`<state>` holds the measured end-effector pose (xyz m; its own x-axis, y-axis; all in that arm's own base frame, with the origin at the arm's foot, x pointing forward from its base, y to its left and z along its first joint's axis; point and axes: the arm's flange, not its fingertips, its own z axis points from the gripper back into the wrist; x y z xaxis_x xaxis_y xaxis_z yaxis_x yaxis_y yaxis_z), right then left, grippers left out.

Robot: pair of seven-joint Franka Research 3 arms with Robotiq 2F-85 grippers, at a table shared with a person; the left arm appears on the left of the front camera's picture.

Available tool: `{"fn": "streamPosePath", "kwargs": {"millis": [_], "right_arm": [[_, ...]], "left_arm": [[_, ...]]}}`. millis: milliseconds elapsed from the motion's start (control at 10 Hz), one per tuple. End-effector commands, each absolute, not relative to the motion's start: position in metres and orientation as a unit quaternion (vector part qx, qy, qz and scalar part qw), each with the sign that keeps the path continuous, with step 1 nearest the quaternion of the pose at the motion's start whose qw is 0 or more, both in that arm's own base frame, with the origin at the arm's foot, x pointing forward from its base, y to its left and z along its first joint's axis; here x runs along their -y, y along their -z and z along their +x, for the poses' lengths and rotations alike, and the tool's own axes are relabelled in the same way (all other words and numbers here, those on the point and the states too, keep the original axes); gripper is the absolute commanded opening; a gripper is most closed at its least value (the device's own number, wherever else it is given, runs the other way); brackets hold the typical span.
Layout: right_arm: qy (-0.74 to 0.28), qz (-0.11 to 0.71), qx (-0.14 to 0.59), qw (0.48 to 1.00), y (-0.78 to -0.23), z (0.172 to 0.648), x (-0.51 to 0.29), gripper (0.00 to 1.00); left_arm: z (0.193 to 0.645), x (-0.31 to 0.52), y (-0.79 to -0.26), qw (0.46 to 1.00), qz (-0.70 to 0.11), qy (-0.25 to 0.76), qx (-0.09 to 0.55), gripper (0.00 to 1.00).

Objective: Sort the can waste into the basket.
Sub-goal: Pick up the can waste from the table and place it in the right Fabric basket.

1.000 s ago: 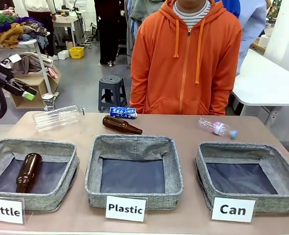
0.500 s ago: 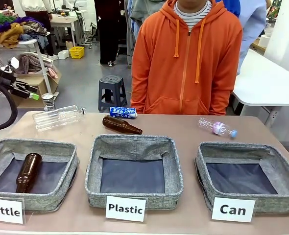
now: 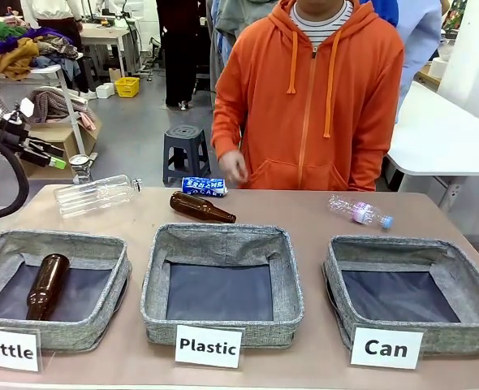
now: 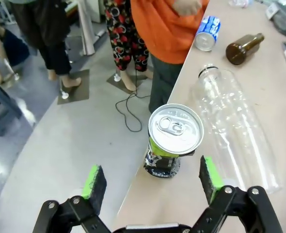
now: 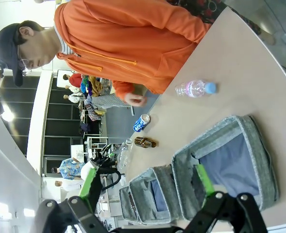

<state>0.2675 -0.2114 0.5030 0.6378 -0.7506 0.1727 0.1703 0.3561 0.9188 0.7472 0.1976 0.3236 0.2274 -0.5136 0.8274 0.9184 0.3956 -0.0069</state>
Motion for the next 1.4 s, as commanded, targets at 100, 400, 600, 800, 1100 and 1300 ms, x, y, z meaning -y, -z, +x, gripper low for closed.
{"fn": "streamPosePath", "kwargs": {"millis": [100, 400, 600, 800, 1100, 1300], "right_arm": [[0.294, 0.489, 0.312, 0.760, -0.503, 0.270, 0.213, 1.00], [0.294, 0.489, 0.312, 0.760, -0.503, 0.270, 0.213, 1.00], [0.294, 0.489, 0.312, 0.760, -0.503, 0.270, 0.213, 1.00], [0.294, 0.489, 0.312, 0.760, -0.503, 0.270, 0.213, 1.00], [0.294, 0.489, 0.312, 0.760, -0.503, 0.270, 0.213, 1.00], [0.294, 0.489, 0.312, 0.760, -0.503, 0.270, 0.213, 1.00]], "left_arm": [[0.761, -0.205, -0.300, 0.698, -0.265, 0.512, 0.425, 1.00], [0.775, -0.190, -0.280, 0.675, -0.300, 0.522, 0.426, 1.00], [0.788, -0.179, -0.271, 0.682, -0.306, 0.517, 0.418, 1.00], [0.793, -0.171, -0.268, 0.677, -0.322, 0.517, 0.413, 1.00], [0.796, -0.175, -0.270, 0.671, -0.333, 0.513, 0.419, 0.40], [0.789, -0.187, -0.283, 0.641, -0.372, 0.518, 0.427, 0.00]]}}
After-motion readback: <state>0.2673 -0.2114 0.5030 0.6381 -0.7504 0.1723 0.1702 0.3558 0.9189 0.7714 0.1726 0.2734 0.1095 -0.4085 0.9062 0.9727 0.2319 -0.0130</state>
